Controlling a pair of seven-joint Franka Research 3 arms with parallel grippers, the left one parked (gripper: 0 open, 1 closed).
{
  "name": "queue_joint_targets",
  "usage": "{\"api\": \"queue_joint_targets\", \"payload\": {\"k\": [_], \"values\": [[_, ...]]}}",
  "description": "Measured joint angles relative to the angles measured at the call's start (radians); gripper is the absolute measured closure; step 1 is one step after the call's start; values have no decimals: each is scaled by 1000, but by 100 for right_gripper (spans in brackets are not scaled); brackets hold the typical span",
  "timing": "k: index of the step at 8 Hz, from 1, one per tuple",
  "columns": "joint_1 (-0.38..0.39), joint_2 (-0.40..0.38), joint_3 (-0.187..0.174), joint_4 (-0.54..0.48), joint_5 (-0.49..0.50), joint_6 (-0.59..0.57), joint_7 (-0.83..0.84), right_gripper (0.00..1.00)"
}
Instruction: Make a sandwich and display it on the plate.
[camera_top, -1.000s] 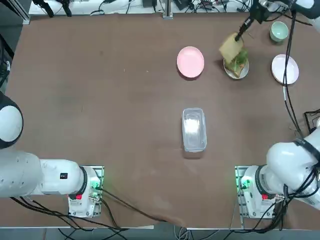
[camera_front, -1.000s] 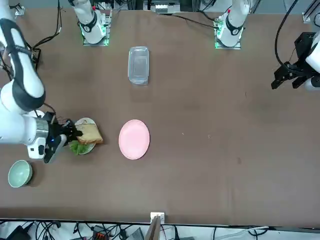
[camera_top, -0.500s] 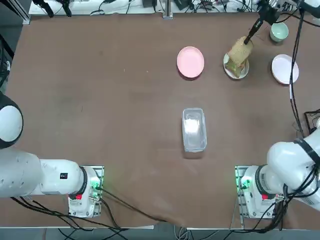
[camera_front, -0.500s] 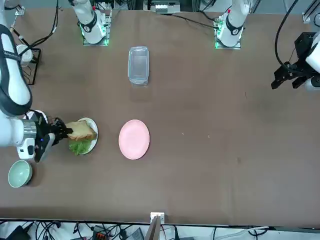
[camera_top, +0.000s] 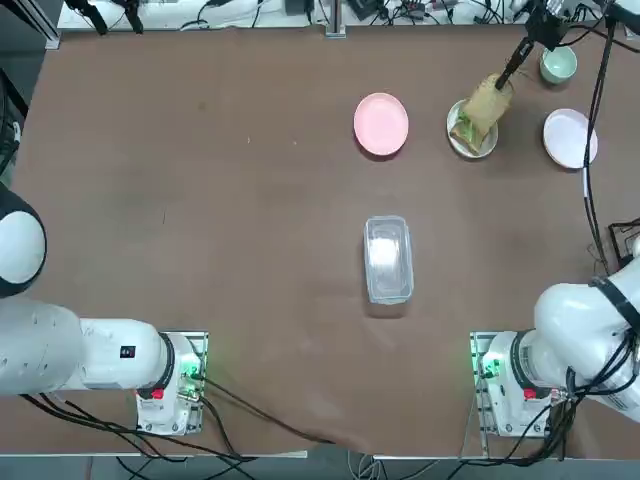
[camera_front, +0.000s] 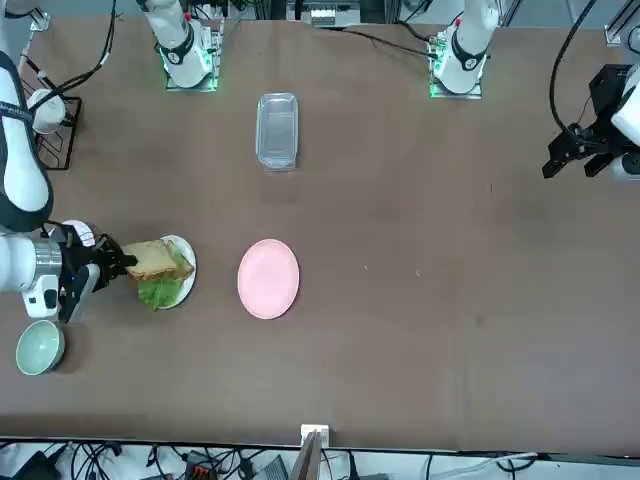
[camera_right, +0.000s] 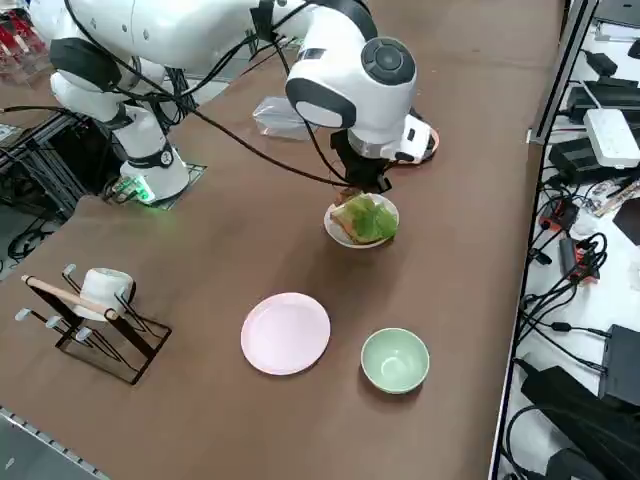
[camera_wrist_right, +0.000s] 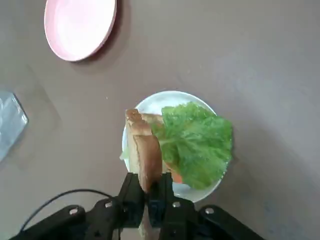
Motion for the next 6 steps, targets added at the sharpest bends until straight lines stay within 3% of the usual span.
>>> {"api": "queue_joint_targets", "payload": {"k": [6], "values": [[5, 37, -6, 2, 0, -13, -13, 92]]}}
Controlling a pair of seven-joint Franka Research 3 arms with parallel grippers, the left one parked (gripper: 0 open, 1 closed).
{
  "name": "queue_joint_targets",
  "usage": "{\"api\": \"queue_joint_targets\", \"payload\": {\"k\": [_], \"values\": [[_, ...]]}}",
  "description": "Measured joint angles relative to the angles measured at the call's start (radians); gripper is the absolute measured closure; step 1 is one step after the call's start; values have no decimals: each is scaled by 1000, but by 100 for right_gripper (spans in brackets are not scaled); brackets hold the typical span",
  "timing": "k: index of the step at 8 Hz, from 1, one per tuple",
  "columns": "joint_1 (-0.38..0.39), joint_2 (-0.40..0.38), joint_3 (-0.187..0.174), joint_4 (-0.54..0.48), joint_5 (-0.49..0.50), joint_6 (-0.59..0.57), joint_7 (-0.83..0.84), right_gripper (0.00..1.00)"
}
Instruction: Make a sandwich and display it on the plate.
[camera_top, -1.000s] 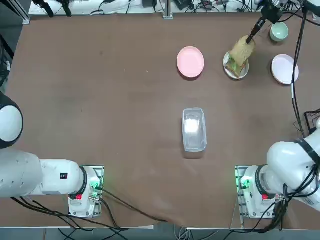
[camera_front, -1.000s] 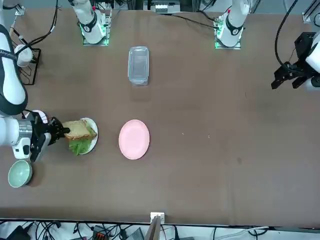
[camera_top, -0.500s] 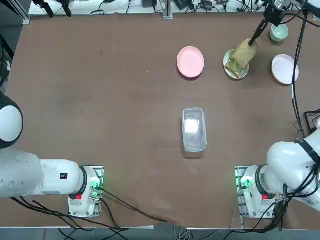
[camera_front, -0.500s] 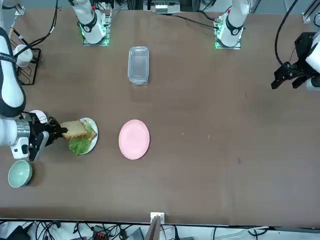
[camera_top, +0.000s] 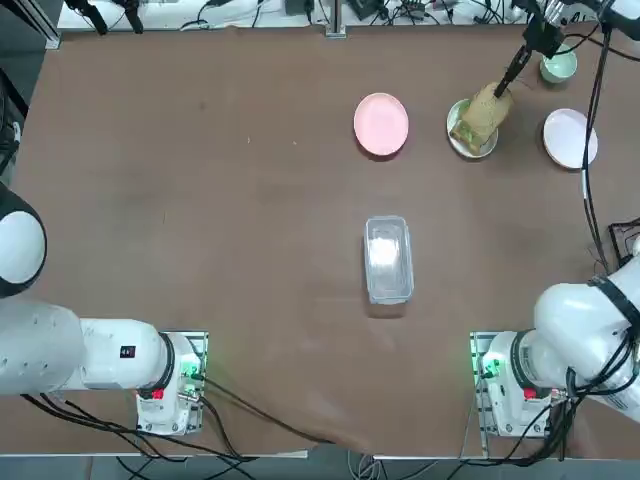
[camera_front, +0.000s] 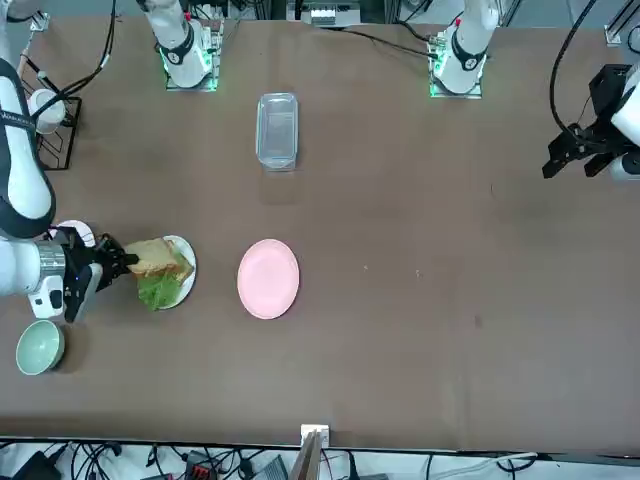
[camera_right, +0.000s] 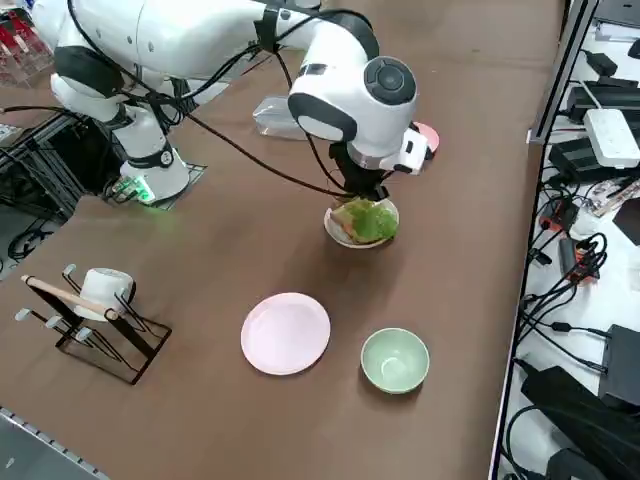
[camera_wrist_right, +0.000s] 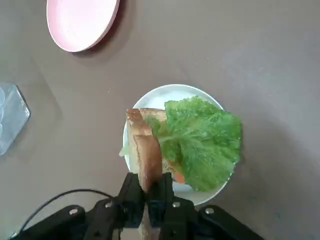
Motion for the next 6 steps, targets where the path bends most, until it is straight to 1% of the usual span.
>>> {"api": "queue_joint_targets", "payload": {"k": [4, 6], "values": [[23, 20, 0, 12, 1, 0, 21, 92], [25, 34, -1, 14, 1, 0, 23, 89]]}}
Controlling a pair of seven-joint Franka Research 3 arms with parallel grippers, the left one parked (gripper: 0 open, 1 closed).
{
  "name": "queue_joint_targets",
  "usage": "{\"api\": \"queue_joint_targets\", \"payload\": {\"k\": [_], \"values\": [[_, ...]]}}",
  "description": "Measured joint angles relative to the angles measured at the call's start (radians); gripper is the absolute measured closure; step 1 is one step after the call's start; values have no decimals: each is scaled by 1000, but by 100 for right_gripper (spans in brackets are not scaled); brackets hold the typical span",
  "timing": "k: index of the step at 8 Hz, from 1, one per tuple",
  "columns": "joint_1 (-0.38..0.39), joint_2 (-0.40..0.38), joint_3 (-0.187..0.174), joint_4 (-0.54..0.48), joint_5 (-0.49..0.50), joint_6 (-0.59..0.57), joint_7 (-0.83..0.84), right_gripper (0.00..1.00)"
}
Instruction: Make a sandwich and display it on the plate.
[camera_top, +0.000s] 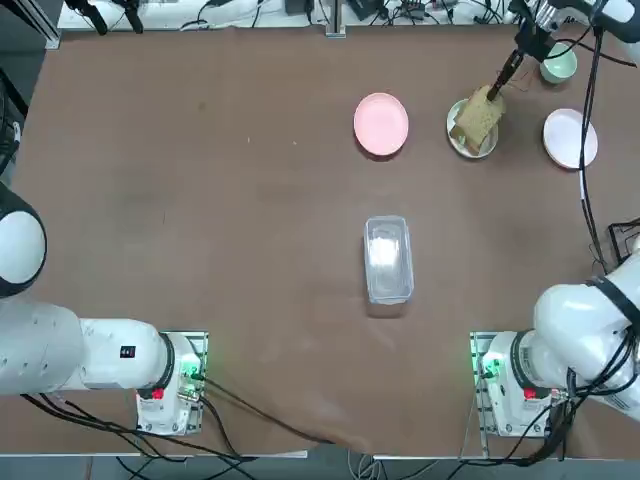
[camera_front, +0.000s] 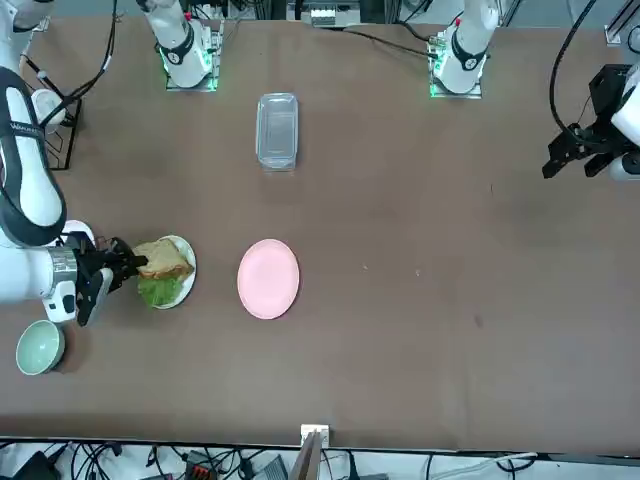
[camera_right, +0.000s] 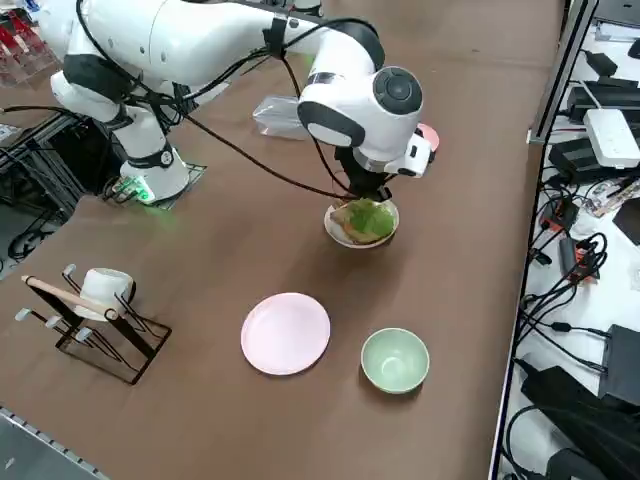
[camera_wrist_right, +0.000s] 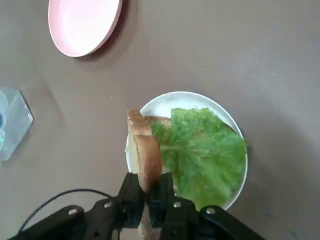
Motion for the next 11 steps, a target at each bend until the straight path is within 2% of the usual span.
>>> {"api": "queue_joint_targets", "payload": {"k": [1, 2, 3, 5, 8, 11], "values": [[0, 6, -1, 2, 0, 0, 0, 80], [0, 8, -4, 4, 0, 0, 0, 77], [0, 8, -7, 6, 0, 0, 0, 62], [0, 8, -13, 10, 0, 0, 0, 49], [-3, 8, -14, 21, 0, 0, 0, 2], [-2, 8, -14, 62, 0, -1, 0, 2]]}}
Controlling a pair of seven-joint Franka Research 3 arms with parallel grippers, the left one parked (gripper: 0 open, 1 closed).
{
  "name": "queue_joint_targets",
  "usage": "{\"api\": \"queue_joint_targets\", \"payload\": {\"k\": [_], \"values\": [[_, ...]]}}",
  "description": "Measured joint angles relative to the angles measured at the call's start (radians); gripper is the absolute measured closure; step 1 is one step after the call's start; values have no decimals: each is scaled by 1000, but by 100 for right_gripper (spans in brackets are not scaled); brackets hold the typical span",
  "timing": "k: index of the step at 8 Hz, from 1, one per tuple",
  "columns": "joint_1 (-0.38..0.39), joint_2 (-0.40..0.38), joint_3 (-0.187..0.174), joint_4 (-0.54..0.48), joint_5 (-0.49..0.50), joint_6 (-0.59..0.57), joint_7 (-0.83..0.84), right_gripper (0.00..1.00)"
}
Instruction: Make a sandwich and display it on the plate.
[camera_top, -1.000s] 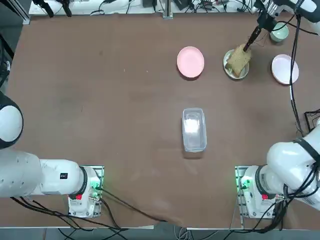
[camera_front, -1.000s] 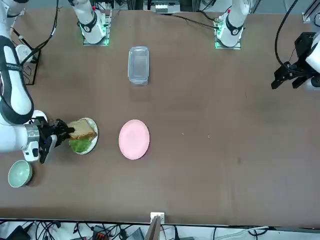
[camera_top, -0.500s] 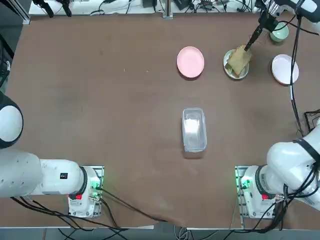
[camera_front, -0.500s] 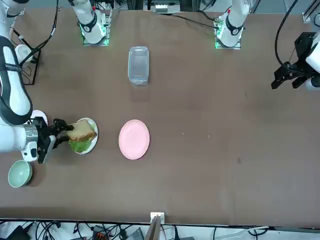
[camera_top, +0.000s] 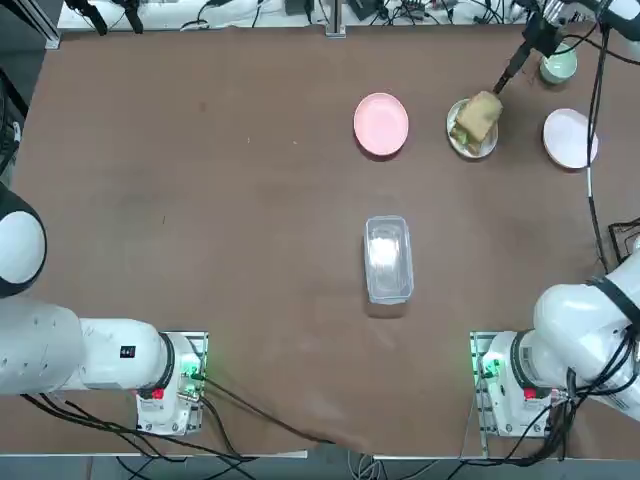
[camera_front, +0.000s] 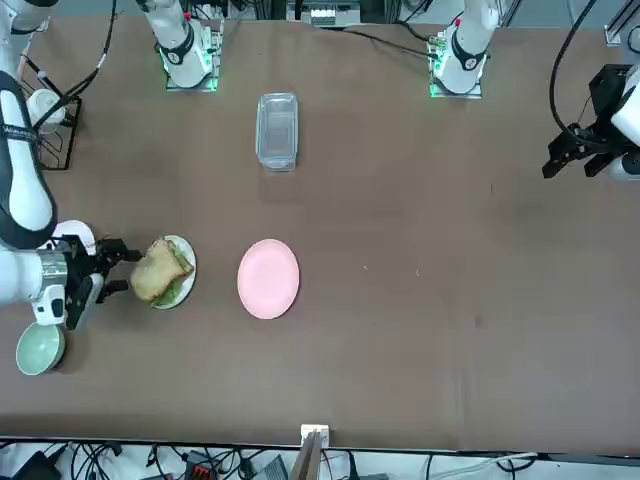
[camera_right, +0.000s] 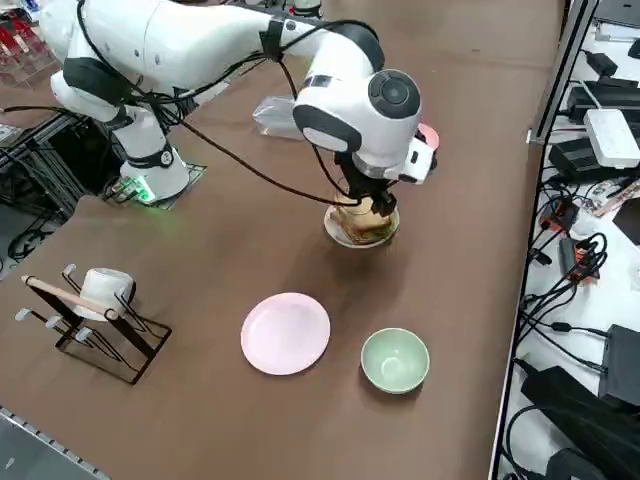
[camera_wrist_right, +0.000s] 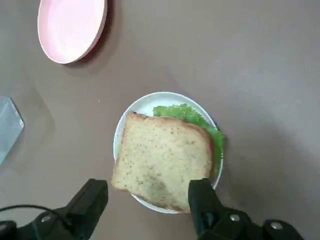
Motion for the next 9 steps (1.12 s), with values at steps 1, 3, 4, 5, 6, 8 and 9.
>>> {"api": "queue_joint_targets", "payload": {"k": [1, 3, 4, 5, 6, 8, 9], "values": [[1, 0, 1, 11, 0, 0, 0, 2], [4, -4, 4, 40, 0, -2, 25, 1], [6, -14, 7, 58, 0, -3, 75, 0], [6, -37, 10, 71, 0, -4, 147, 0], [6, -71, 10, 79, 0, -5, 223, 0], [3, -153, 11, 92, -1, -5, 299, 0], [1, -203, 10, 97, -2, -6, 327, 0]]}}
